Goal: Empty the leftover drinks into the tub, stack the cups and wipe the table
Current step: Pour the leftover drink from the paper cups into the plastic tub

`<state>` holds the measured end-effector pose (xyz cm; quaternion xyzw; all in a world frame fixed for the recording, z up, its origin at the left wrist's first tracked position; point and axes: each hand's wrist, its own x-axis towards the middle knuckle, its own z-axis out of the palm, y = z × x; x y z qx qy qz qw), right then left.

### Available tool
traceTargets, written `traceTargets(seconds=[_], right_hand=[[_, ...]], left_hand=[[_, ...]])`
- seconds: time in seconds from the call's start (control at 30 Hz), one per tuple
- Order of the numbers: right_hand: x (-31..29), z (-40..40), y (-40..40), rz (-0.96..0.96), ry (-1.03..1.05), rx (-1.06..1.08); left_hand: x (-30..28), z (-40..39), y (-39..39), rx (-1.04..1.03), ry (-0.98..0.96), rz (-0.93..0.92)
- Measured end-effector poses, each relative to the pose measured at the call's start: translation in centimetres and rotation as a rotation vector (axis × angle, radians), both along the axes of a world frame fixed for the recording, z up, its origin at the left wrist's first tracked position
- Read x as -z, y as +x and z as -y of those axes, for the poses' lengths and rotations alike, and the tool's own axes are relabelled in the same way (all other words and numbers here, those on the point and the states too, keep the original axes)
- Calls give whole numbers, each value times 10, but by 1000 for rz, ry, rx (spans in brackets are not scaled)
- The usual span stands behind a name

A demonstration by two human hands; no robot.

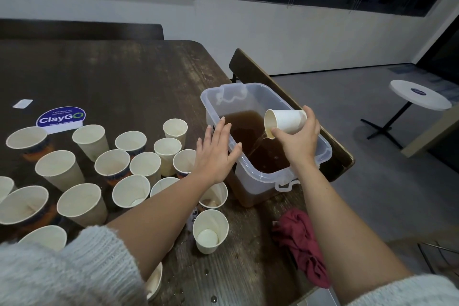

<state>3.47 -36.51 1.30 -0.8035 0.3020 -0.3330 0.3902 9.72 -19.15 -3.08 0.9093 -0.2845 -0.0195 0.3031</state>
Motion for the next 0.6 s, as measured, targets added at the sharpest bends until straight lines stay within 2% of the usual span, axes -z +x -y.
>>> traceTargets(seconds=[0.3,0.37,0.43,0.5,0.6], right_hand=[[2,-5,0,-99,-187,-51],[2,-5,1,-95,-176,-64],[-2,-6,-1,-50,-54,-74],[-8,-9,0,27,153,-92],[-17,-27,9,93,463,-166]], left_hand=[[1,-1,1,5,32,4],[2,-6,3,22,71,42],[3,-20,6,79,151,137],[3,-39,13,134,255,227],[-12,-63,25,92,226,163]])
